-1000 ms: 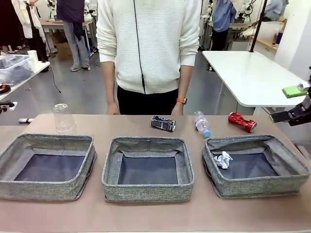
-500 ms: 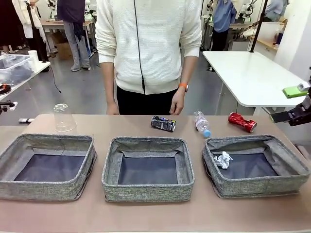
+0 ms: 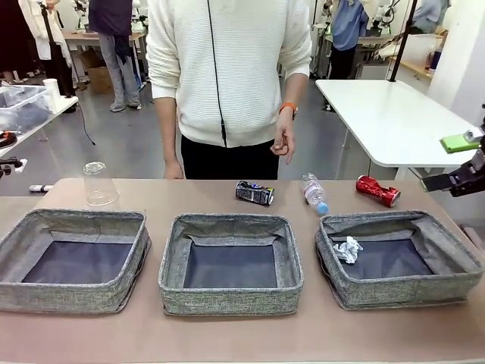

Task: Sort the waste into the appropriate baskets.
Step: Pick up the waste item pointed out by the person.

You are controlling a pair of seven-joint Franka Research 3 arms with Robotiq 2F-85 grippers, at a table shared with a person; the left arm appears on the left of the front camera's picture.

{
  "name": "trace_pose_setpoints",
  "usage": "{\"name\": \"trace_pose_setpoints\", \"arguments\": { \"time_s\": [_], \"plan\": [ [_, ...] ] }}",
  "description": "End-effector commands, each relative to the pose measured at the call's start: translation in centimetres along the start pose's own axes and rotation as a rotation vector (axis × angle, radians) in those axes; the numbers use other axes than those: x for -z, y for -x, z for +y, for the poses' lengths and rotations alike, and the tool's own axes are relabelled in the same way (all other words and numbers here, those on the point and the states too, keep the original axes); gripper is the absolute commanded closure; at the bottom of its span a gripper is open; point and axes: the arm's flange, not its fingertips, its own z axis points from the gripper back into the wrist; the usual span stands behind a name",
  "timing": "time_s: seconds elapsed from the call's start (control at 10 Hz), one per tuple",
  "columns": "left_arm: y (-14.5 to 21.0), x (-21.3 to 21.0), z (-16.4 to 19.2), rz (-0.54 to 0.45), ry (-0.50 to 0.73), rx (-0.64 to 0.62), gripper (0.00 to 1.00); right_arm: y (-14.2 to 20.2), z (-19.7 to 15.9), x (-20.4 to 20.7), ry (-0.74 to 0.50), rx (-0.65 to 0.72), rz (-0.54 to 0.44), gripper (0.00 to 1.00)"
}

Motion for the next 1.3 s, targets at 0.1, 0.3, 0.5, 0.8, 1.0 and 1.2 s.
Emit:
{"name": "trace_pose_setpoints", "arguments": {
  "time_s": [0.1, 0.3, 0.5, 0.8, 1.0, 1.2],
  "plan": [
    [0.1, 0.1, -0.4, -0.004, 0.019, -0.005, 0.0, 0.4, -0.1, -0.2, -0.003, -0.015, 0.016, 0.0],
    [0.1, 0.1, -0.4, -0.004, 0.019, -0.005, 0.0, 0.4, -0.1, -0.2, -0.003, -0.015, 0.016, 0.0],
    [0.1, 0.1, -0.4, -0.004, 0.019, -0.005, 0.0, 0.0, 0.0, 0.0, 0.0, 0.0, 0.0, 0.0],
    [0.1, 0.1, -0.4, -0.004, 0.019, -0.005, 0.0, -6.6, -0.2, 5.9, 0.664, -0.007, 0.068, 0.0],
    [0.1, 0.1, -0.4, -0.004, 0.019, -0.005, 0.0, -10.6, -2.3, 8.8, 0.931, 0.068, 0.157, 0.0],
    [0.1, 0.1, -0.4, -0.004, 0.019, -0.005, 0.0, -12.0, -2.5, 10.8, 1.002, 0.028, 0.116, 0.0]
  ]
}}
